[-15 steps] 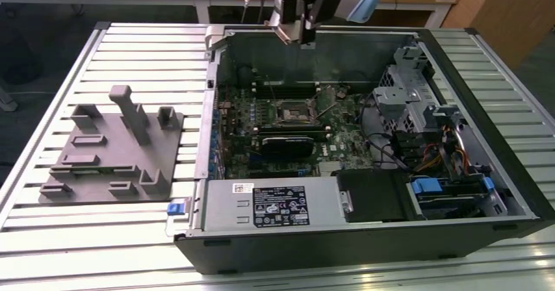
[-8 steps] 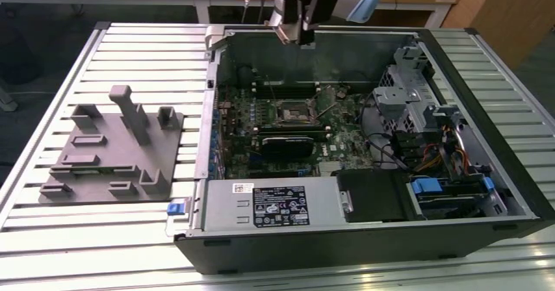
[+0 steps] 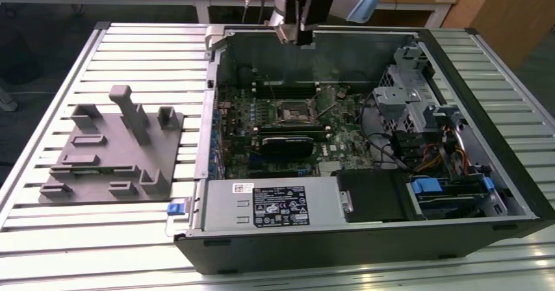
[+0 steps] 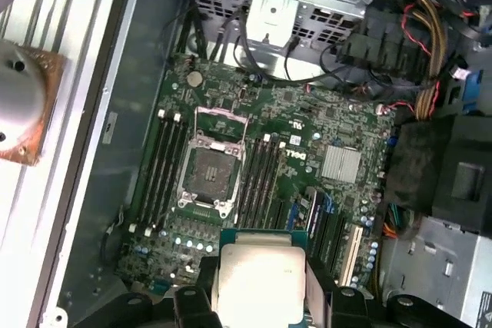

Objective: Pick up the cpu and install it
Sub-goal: 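Place the cpu into insertion slot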

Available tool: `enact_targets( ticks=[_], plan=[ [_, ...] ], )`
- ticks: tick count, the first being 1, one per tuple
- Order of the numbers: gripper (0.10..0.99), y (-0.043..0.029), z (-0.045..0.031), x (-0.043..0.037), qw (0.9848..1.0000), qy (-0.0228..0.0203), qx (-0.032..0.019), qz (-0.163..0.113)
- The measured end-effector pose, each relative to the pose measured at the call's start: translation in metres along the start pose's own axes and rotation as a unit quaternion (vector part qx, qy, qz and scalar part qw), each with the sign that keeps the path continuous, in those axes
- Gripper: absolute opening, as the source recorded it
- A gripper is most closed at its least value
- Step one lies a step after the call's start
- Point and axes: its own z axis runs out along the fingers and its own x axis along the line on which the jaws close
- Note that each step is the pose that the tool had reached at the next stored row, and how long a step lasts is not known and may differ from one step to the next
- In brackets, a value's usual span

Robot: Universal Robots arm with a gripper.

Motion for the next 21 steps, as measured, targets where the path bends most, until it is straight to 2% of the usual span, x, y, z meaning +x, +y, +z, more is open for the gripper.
enact_targets(
  ticks=[5, 12, 17, 21],
  plan=[
    [0.541, 0.0, 0.0005, 0.0003, 0.9994, -0.0013, 0.0, 0.034],
    [0.541, 0.0002, 0.0012, 0.0011, 0.9971, -0.0029, 0.0, 0.076],
    [0.541, 0.0002, 0.0017, 0.0014, 0.9945, -0.004, 0.0, 0.105],
    [0.541, 0.0003, 0.0023, 0.0016, 0.9913, -0.0051, 0.0, 0.132]
  ],
)
